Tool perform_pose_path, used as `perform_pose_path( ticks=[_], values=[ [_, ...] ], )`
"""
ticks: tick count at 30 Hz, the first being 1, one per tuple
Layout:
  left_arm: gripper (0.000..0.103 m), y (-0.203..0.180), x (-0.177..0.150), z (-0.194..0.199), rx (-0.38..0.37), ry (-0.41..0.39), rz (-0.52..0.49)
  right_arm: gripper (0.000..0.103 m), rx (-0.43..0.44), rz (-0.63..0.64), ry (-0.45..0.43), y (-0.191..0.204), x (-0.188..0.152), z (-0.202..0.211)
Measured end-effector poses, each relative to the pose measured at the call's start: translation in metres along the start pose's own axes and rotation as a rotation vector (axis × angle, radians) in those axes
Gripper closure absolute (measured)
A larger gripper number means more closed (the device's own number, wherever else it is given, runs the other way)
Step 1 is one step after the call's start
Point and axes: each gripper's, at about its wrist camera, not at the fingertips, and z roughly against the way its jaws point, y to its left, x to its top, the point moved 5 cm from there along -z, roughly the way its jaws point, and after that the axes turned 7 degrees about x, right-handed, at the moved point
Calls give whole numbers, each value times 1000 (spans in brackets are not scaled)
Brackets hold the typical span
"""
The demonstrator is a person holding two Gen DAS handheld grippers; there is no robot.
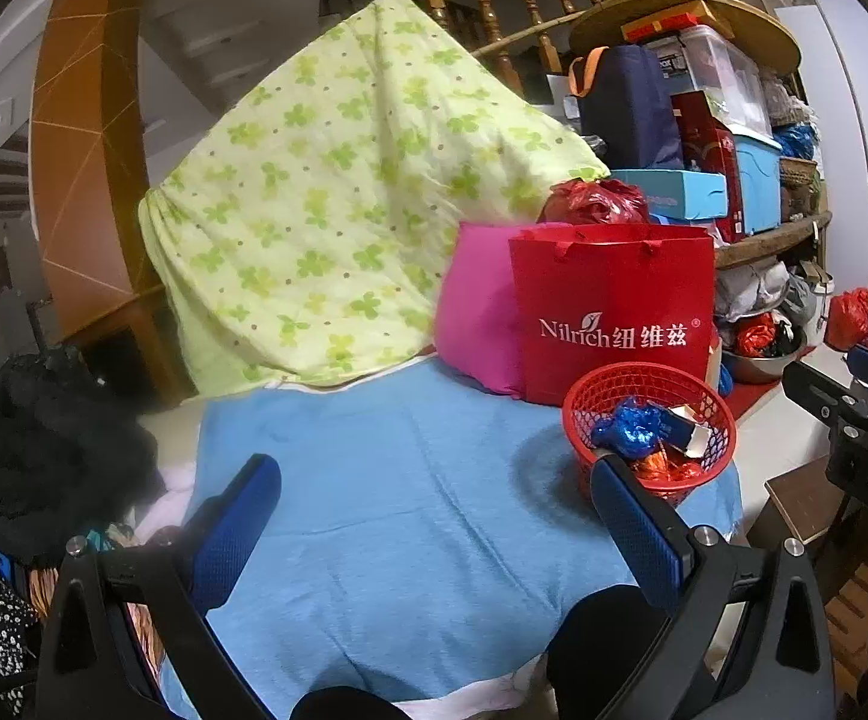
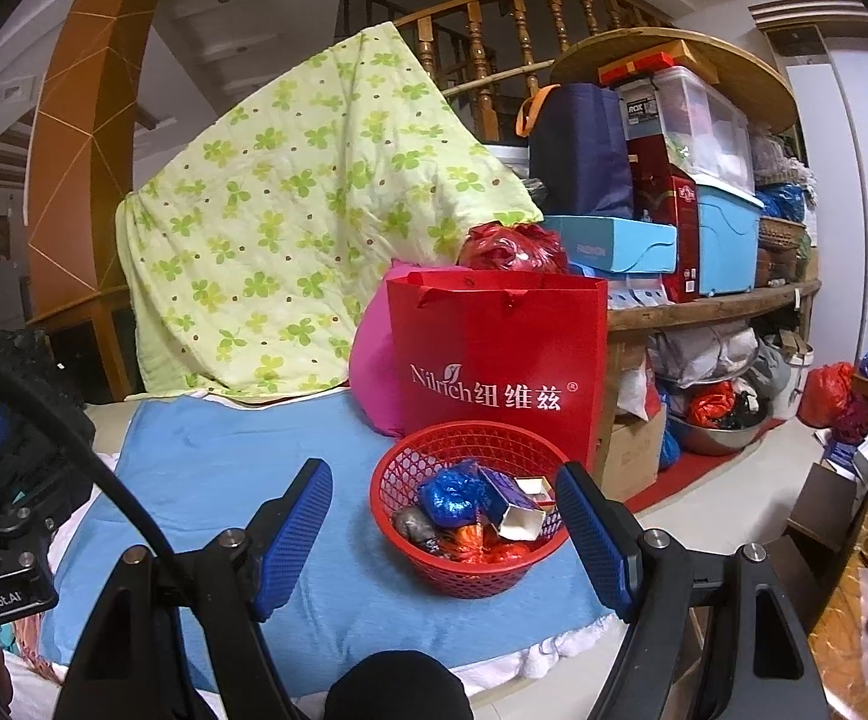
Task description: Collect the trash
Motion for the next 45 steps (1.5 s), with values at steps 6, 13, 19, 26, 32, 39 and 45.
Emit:
perform_pose_path(
  ticks=[6, 13, 19, 26, 32, 39, 45],
  values=[
    [1, -9, 1, 1, -12, 1, -19, 23, -3, -1, 5, -5, -2, 1],
    [1, -13, 0, 1, -20, 6, -29, 23, -8, -19, 5, -12, -4, 2],
    [1, -15, -1, 1, -26, 7, -33, 23, -11, -23, 5, -14, -3, 2],
    [1, -17, -5, 1, -31, 11, -36, 23, -12, -24, 4, -17, -2, 1],
    [1, -18, -6, 1, -36, 12, -37, 23, -14, -22, 4, -18, -2, 0],
    [1, -19, -9, 0, -42, 16, -44, 23, -13, -22, 8, -19, -3, 0],
    [1, -18, -10, 0, -47, 17, -43, 23, -14, -21, 7, -19, -3, 0]
  ],
)
